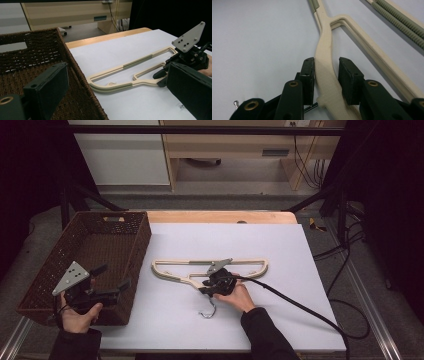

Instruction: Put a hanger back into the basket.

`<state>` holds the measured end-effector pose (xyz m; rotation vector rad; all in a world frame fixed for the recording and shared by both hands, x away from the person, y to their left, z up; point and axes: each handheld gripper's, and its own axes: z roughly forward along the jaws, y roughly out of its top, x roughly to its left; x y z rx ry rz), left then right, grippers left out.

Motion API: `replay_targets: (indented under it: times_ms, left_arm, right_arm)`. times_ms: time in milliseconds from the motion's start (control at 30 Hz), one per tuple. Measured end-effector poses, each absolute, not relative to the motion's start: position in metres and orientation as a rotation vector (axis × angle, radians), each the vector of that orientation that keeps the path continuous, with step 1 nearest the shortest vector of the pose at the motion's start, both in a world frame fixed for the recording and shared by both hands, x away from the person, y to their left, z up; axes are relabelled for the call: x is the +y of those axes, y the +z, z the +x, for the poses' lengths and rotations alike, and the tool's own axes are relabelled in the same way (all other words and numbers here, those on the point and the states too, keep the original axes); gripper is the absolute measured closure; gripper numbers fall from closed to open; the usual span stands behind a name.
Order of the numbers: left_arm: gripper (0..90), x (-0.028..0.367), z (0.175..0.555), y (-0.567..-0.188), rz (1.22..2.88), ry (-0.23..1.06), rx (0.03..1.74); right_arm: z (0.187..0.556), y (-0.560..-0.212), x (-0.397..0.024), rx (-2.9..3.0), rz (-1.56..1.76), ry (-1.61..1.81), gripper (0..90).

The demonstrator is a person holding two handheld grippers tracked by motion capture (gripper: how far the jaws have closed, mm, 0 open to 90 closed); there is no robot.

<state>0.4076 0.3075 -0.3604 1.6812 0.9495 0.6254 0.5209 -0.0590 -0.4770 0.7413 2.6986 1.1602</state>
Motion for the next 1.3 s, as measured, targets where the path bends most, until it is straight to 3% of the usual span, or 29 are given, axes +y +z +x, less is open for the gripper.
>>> replay_targets:
  times_ms: [167, 767, 1300]
  left_arm:
    - [4.2, 0.306, 0.408, -0.361, 1.684, 0.622, 0.947]
    - [4.6, 0.289, 0.407, -0.361, 1.736, 0.607, 0.901]
    - [5.5, 0.219, 0.426, -0.376, 1.961, 0.529, 0.757]
  right_arm:
    - [0.522, -0.474, -0.061, 2.718, 0.701, 1.189, 71.1]
    - [0.523, -0.458, -0.068, 2.732, 0.698, 1.249, 72.5]
    - [0.523, -0.437, -0.079, 2.779, 0.689, 1.325, 72.9]
